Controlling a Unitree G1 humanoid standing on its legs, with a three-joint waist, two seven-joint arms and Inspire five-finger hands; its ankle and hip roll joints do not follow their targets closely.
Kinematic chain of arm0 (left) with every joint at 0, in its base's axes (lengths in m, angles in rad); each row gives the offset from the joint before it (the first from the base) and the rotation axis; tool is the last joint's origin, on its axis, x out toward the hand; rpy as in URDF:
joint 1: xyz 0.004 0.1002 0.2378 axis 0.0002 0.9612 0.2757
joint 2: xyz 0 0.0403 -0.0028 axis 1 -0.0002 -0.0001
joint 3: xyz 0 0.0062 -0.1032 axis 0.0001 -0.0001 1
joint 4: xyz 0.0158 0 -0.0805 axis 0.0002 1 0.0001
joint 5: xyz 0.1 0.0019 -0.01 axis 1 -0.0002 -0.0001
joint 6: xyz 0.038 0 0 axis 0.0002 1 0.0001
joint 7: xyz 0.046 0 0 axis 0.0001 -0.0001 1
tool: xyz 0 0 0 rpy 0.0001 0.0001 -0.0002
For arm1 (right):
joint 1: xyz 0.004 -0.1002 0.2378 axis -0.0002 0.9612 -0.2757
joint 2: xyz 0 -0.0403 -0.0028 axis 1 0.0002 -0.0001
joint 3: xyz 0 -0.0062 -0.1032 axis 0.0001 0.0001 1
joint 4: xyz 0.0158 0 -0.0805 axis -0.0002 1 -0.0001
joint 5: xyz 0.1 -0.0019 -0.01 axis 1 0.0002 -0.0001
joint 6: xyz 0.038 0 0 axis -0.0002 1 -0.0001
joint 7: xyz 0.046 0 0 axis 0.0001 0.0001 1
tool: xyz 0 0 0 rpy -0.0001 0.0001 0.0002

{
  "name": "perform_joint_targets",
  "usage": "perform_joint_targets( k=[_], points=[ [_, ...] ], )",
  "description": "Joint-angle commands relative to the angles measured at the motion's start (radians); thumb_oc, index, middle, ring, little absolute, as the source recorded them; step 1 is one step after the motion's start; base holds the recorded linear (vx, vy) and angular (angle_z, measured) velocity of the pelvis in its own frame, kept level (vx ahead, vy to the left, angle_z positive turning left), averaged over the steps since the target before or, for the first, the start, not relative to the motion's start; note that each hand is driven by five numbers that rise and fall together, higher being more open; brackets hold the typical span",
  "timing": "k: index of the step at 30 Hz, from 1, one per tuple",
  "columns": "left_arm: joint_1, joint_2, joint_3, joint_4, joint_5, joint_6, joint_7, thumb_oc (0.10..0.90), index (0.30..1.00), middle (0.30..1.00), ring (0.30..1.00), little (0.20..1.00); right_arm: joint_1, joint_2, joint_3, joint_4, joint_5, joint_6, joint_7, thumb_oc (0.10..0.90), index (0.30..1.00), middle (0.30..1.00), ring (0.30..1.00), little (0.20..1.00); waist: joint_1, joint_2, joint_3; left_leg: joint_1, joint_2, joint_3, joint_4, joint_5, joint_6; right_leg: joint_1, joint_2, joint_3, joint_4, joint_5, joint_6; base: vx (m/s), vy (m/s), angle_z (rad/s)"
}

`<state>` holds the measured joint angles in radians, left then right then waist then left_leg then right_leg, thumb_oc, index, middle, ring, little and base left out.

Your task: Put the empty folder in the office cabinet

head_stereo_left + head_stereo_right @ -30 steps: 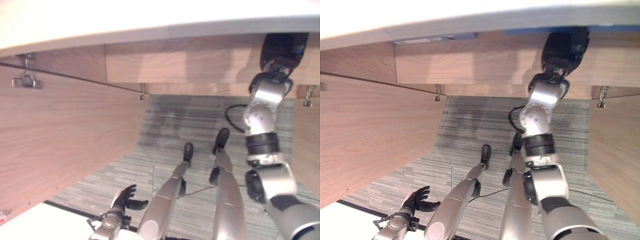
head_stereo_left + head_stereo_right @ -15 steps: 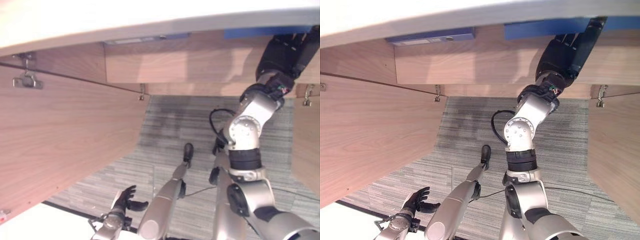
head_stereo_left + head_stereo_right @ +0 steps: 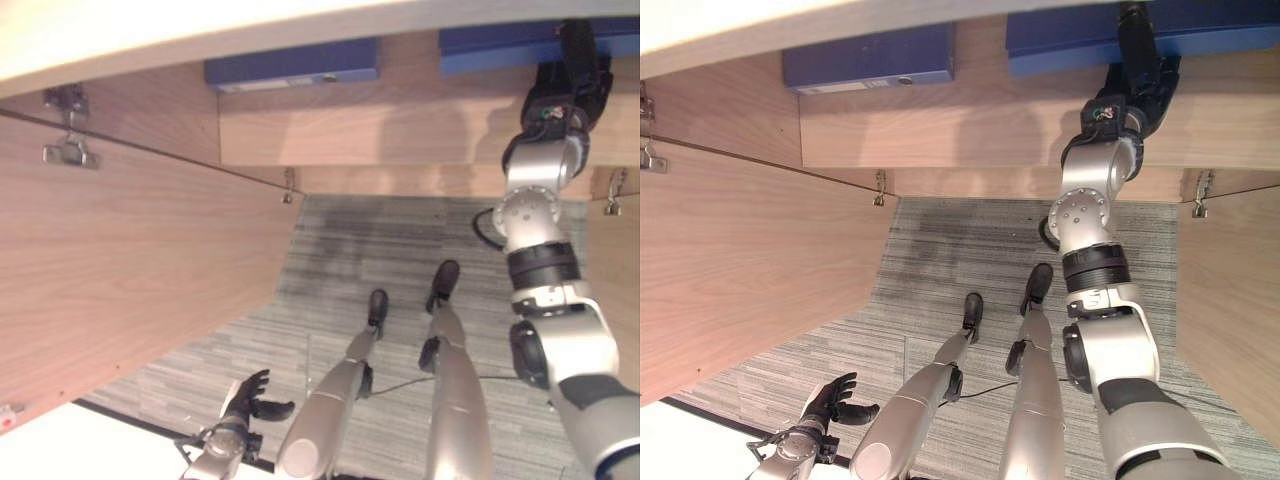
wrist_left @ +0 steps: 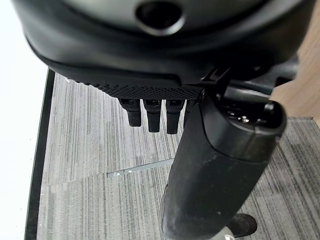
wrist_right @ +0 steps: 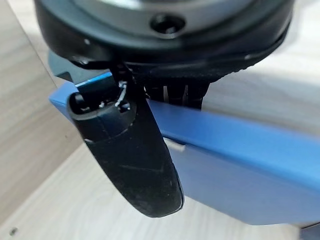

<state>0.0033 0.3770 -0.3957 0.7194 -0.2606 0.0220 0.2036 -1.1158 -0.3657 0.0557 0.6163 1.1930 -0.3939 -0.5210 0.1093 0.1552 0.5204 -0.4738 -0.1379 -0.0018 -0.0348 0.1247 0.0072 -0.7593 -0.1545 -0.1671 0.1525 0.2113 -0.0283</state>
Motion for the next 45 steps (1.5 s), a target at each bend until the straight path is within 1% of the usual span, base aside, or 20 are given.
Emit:
perform_joint_targets(
  k=[1,5,8,9,12,13,16,22,27,31,32,34,35,37,38,39,40,42,44,45],
  points=[
    [0.074,0.049,-0.047,0.031,0.015,0.020,0.010,0.800,0.900,0.900,0.900,0.900,-0.089,-0.010,0.085,0.001,-0.038,0.046,0.049,0.800,0.900,0.900,0.900,0.900,0.000,0.105,0.000,0.020,0.062,0.016,0.032,-0.128,-0.027,0.056,-0.006,0.064,0.023,-0.127,0.130,0.00,-0.007,-0.08],
    [0.074,0.039,-0.045,0.022,0.016,0.023,0.014,0.800,0.900,0.900,0.900,0.900,-0.052,0.045,0.084,0.021,-0.016,0.070,0.069,0.800,0.900,0.900,0.900,0.900,0.003,0.111,0.000,0.023,0.065,0.015,0.014,-0.118,-0.027,0.058,-0.005,0.061,0.011,-0.123,0.131,0.00,-0.002,-0.03],
    [0.074,0.037,-0.045,0.005,0.024,0.020,0.003,0.800,0.900,0.900,0.900,0.900,-0.018,0.079,0.147,0.034,0.035,0.131,0.149,0.800,0.900,0.900,0.900,0.900,0.012,0.118,0.000,0.029,0.066,0.015,0.004,-0.110,-0.030,0.063,-0.005,0.058,0.005,-0.119,0.129,0.00,0.000,0.00],
    [0.068,0.047,-0.047,-0.005,0.049,0.004,-0.019,0.800,0.900,0.900,0.900,0.900,0.023,0.059,0.286,0.075,0.026,0.228,0.238,0.800,0.900,0.900,0.900,0.900,0.019,0.111,0.000,0.029,0.069,0.015,0.001,-0.103,-0.034,0.064,-0.004,0.053,0.000,-0.115,0.127,0.00,0.000,0.00],
    [0.064,0.061,-0.046,-0.014,0.063,-0.006,-0.040,0.800,0.900,0.900,0.900,0.900,0.044,0.007,0.394,0.049,-0.027,0.298,0.309,0.800,0.900,0.900,0.900,0.900,0.017,0.103,0.000,0.028,0.071,0.015,-0.002,-0.098,-0.037,0.064,-0.004,0.047,-0.003,-0.112,0.125,0.00,-0.014,0.00],
    [0.057,0.073,-0.045,-0.022,0.077,-0.020,-0.050,0.800,0.900,0.900,0.900,0.900,0.048,-0.057,0.451,-0.011,-0.049,0.305,0.393,0.800,0.900,0.900,0.900,0.900,0.014,0.093,0.000,0.029,0.074,0.011,-0.010,-0.089,-0.040,0.067,-0.003,0.041,-0.009,-0.109,0.125,0.01,-0.050,0.02],
    [0.066,0.077,-0.039,-0.030,0.094,-0.024,-0.055,0.800,0.900,0.900,0.900,0.900,0.068,-0.065,0.450,-0.043,-0.026,0.291,0.455,0.800,0.900,0.900,0.900,0.900,0.018,0.093,-0.001,0.052,0.079,0.001,-0.022,-0.100,-0.043,0.088,0.001,0.041,-0.009,-0.128,0.134,0.05,-0.021,0.07],
    [0.074,0.075,-0.025,-0.032,0.118,-0.031,-0.056,0.800,0.900,0.900,0.900,0.900,0.096,-0.080,0.439,-0.098,-0.011,0.264,0.509,0.800,0.900,0.900,0.900,0.900,0.015,0.092,0.000,0.040,0.077,0.005,-0.025,-0.082,-0.041,0.078,-0.002,0.036,-0.016,-0.104,0.128,0.00,-0.002,0.00],
    [0.090,0.072,-0.013,-0.031,0.135,-0.032,-0.059,0.800,0.900,0.900,0.900,0.900,0.131,-0.070,0.426,-0.130,0.016,0.250,0.551,0.800,0.900,0.900,0.900,0.900,0.018,0.101,0.000,0.063,0.081,0.001,-0.030,-0.099,-0.044,0.096,0.000,0.038,-0.010,-0.129,0.136,0.03,0.000,-0.01],
    [0.092,0.079,0.001,-0.021,0.143,-0.041,-0.067,0.800,0.900,0.900,0.900,0.900,0.122,-0.128,0.460,-0.115,-0.043,0.272,0.565,0.800,0.900,0.900,0.900,0.900,0.018,0.098,0.000,0.062,0.082,0.001,-0.031,-0.097,-0.046,0.094,-0.002,0.037,-0.011,-0.128,0.137,0.00,0.000,0.00],
    [0.088,0.082,0.004,-0.016,0.141,-0.043,-0.072,0.800,0.900,0.900,0.900,0.900,0.109,-0.158,0.470,-0.097,-0.079,0.285,0.558,0.800,0.900,0.900,0.900,0.900,0.016,0.095,0.000,0.062,0.083,0.002,-0.032,-0.096,-0.047,0.094,-0.003,0.035,-0.013,-0.127,0.138,0.00,0.000,0.00],
    [0.071,0.087,0.005,0.010,0.130,-0.044,-0.084,0.800,0.900,0.900,0.900,0.900,0.049,-0.263,0.498,0.016,-0.274,0.357,0.505,0.800,0.900,0.900,0.900,0.900,0.006,0.081,0.000,0.056,0.083,0.002,-0.037,-0.092,-0.048,0.088,-0.001,0.035,-0.019,-0.122,0.141,-0.01,-0.003,0.04],
    [0.070,0.086,0.005,0.011,0.130,-0.045,-0.084,0.800,0.900,0.900,0.900,0.900,0.048,-0.263,0.499,0.018,-0.274,0.357,0.505,0.800,0.900,0.900,0.900,0.900,0.006,0.081,0.000,0.056,0.083,0.002,-0.038,-0.092,-0.048,0.087,-0.001,0.035,-0.019,-0.122,0.141,-0.01,0.000,0.04],
    [0.062,0.086,-0.006,0.036,0.128,-0.043,-0.075,0.800,0.900,0.900,0.900,0.900,-0.037,-0.319,0.554,0.095,-0.439,0.406,0.462,0.800,0.900,0.900,0.900,0.900,0.000,0.064,0.000,0.050,0.086,0.004,-0.045,-0.086,-0.049,0.086,0.000,0.031,-0.030,-0.115,0.141,0.00,0.001,0.02],
    [0.061,0.085,-0.005,0.036,0.128,-0.043,-0.075,0.800,0.900,0.900,0.900,0.900,-0.039,-0.319,0.555,0.096,-0.439,0.406,0.463,0.800,0.900,0.900,0.900,0.900,0.000,0.065,0.000,0.050,0.086,0.004,-0.045,-0.086,-0.049,0.085,0.000,0.031,-0.030,-0.115,0.141,0.00,0.000,0.00],
    [0.064,0.090,-0.010,0.041,0.126,-0.045,-0.057,0.800,0.900,0.900,0.900,0.900,-0.126,-0.361,0.624,0.150,-0.603,0.443,0.442,0.800,0.900,0.900,0.900,0.900,-0.005,0.052,0.000,0.047,0.087,0.005,-0.049,-0.083,-0.049,0.084,0.001,0.028,-0.036,-0.110,0.141,-0.06,0.002,0.01],
    [0.061,0.091,-0.012,0.041,0.121,-0.048,-0.048,0.800,0.900,0.900,0.900,0.900,-0.180,-0.378,0.665,0.199,-0.693,0.459,0.436,0.800,0.900,0.900,0.900,0.900,-0.009,0.042,0.000,0.022,0.083,0.010,-0.042,-0.069,-0.046,0.066,-0.003,0.024,-0.041,-0.086,0.133,0.00,0.000,0.00],
    [0.064,0.092,-0.016,0.038,0.117,-0.049,-0.043,0.800,0.900,0.900,0.900,0.900,-0.209,-0.382,0.689,0.240,-0.749,0.472,0.433,0.800,0.900,0.900,0.900,0.900,-0.009,0.044,0.000,0.041,0.088,0.005,-0.048,-0.083,-0.049,0.082,0.002,0.025,-0.038,-0.107,0.140,0.00,0.001,0.06],
    [0.059,0.097,-0.029,0.034,0.089,-0.059,-0.026,0.800,0.900,0.900,0.900,0.900,-0.353,-0.384,0.796,0.460,-0.979,0.512,0.431,0.800,0.900,0.900,0.900,0.900,-0.009,0.033,0.000,0.019,0.083,0.010,-0.045,-0.066,-0.048,0.072,-0.002,0.017,-0.051,-0.080,0.134,-0.05,0.001,0.07],
    [0.058,0.096,-0.028,0.034,0.089,-0.059,-0.026,0.800,0.900,0.900,0.900,0.900,-0.354,-0.384,0.797,0.461,-0.979,0.511,0.432,0.800,0.900,0.900,0.900,0.900,-0.009,0.034,0.000,0.019,0.083,0.010,-0.045,-0.066,-0.048,0.072,-0.002,0.017,-0.051,-0.080,0.134,0.01,0.002,0.05]
  ],
)
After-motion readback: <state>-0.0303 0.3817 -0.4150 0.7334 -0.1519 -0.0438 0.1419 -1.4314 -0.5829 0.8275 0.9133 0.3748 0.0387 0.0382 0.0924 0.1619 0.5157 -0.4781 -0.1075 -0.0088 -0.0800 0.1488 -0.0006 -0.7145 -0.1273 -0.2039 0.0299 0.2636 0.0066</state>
